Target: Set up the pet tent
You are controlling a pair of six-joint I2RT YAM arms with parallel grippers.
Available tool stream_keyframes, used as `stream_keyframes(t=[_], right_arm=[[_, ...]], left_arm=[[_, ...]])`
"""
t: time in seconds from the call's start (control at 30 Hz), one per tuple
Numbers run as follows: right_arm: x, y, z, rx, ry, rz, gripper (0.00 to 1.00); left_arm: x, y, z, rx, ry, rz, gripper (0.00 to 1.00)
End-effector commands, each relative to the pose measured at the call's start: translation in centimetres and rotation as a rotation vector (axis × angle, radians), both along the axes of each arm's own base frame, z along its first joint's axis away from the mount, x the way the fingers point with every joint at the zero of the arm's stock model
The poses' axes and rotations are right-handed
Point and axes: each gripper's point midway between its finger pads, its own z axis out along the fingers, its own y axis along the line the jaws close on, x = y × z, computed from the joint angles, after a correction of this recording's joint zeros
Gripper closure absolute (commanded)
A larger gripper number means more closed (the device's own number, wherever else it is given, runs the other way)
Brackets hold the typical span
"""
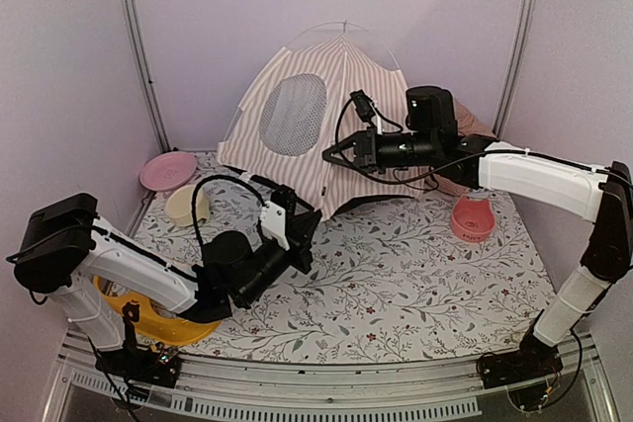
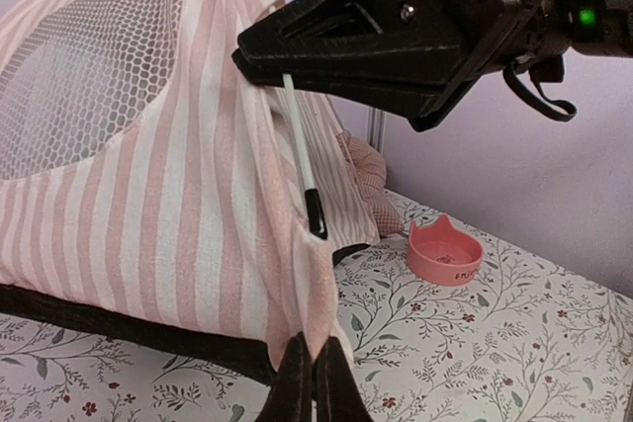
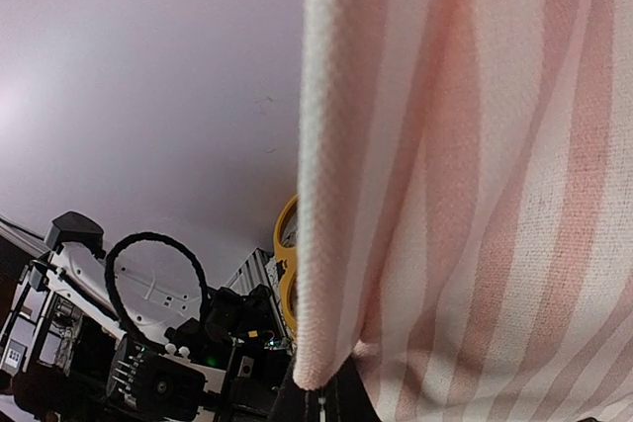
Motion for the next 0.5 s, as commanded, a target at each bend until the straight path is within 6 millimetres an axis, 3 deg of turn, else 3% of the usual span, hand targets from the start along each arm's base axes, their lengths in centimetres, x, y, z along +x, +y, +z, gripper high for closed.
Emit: stream_keyframes(t=[0.0, 0.3, 0.47], right_arm=[[7.1, -8.3, 16.6, 0.331, -0.406, -0.374, 1.00], [7.2, -8.4, 16.7, 0.343, -0.402, -0.366, 1.00], [7.3, -7.9, 15.8, 0.336, -0.377, -0.339, 1.00]], left_arm=[[-5.6, -1.4, -11.0, 0.383, 0.115, -0.207, 1.00], [-5.7, -1.6, -11.2, 0.391, 0.117, -0.212, 1.00], [-5.6, -1.6, -11.2, 0.389, 0.118, -0.205, 1.00]])
